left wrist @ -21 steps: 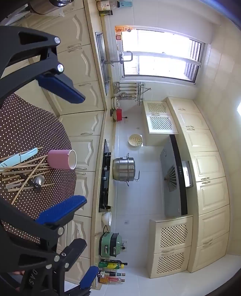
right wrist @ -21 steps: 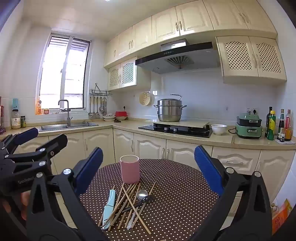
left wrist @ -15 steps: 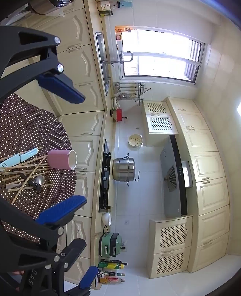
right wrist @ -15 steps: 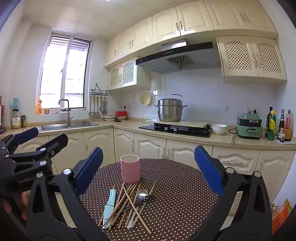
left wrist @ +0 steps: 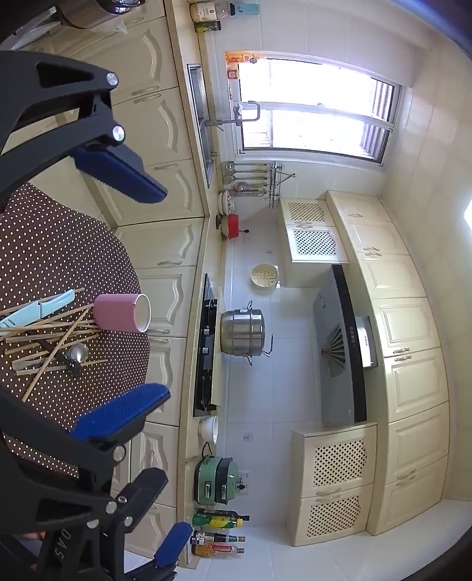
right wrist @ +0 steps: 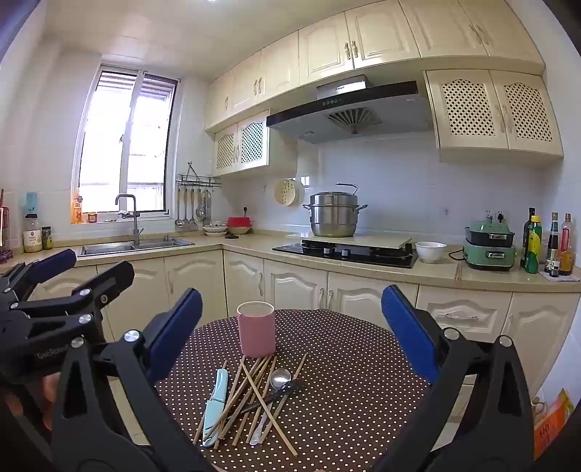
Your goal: Organize utensils
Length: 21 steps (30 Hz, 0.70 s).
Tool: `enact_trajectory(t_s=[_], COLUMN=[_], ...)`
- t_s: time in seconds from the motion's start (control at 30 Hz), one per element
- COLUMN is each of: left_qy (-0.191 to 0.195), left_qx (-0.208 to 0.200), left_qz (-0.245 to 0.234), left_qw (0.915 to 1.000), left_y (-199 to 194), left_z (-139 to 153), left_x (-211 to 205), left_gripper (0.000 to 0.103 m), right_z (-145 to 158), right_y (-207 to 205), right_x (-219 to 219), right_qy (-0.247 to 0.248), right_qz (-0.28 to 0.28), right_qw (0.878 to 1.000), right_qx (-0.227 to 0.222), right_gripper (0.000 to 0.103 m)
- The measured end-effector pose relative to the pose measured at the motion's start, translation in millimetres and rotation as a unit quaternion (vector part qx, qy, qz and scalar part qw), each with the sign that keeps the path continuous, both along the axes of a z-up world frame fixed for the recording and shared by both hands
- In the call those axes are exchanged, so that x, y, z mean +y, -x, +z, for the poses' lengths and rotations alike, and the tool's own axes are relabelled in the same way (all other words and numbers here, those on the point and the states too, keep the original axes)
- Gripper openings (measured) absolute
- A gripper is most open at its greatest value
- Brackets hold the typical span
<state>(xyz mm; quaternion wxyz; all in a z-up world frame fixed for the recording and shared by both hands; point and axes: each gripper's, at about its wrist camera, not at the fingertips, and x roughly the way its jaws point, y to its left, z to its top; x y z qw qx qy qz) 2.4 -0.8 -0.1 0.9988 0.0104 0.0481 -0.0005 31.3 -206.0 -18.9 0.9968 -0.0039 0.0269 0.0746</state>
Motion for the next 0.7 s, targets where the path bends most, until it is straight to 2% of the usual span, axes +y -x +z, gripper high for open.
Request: enact_trajectory(t_s=[0.7], left_qy=[0.000], left_qx=[0.000], left_qz=[0.000], left_qw=[1.0000], left_y=[3.9], left_z=[1.7], left_x=[0.2], left_gripper=[0.098], right_z=[-2.1], right_y=[-0.9], right_x=[-1.3], right_qy=[-0.001], right_qz=[0.000], right_qw=[1.000], right_qx=[0.003], right_gripper=[0.097])
